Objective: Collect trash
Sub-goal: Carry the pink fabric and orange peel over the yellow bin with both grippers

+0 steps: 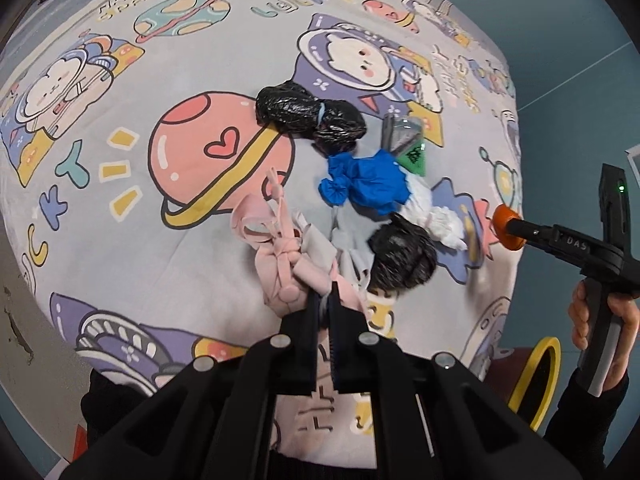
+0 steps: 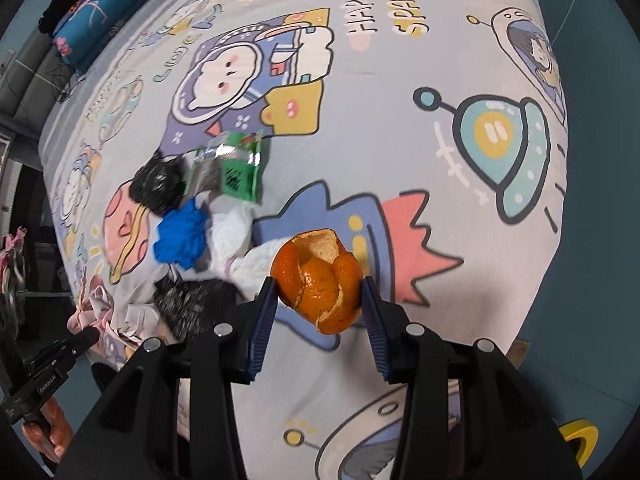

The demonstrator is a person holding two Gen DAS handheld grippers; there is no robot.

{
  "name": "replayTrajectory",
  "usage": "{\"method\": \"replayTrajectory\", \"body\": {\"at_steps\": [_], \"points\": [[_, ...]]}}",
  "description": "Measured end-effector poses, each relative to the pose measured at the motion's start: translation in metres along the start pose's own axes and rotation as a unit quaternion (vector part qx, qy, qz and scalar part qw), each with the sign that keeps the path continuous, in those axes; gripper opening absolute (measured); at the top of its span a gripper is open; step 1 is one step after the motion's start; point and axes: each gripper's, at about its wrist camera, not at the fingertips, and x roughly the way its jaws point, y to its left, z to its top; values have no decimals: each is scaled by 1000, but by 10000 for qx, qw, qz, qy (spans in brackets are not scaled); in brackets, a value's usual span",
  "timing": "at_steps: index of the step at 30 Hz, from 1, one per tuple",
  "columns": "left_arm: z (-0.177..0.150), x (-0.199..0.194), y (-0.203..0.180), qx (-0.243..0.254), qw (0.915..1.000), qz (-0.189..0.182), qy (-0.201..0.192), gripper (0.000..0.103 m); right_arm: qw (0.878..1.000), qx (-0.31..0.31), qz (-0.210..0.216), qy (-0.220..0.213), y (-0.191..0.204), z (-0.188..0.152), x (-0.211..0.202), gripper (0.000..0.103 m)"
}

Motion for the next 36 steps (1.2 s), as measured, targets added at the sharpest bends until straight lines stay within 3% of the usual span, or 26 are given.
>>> {"method": "replayTrajectory", "body": {"at_steps": [10,18,27,36], "points": [[-31,-36,-21,377,9991,-182,-117,4,9996,-49,272,1,-2,-40,-23,40],[-53,-48,-54,809,9959,-375,-124,4,9989,153,431,-44,-26,-83,-45,40],[-81,-47,-112,1433,9872,-692,51,4,9958,688,498,-335,-77,-130,-81,41],[-111,-46,-178,2079,9723,-1053,200,4,9861,1483,382,-652,-143,-181,-117,41]]}}
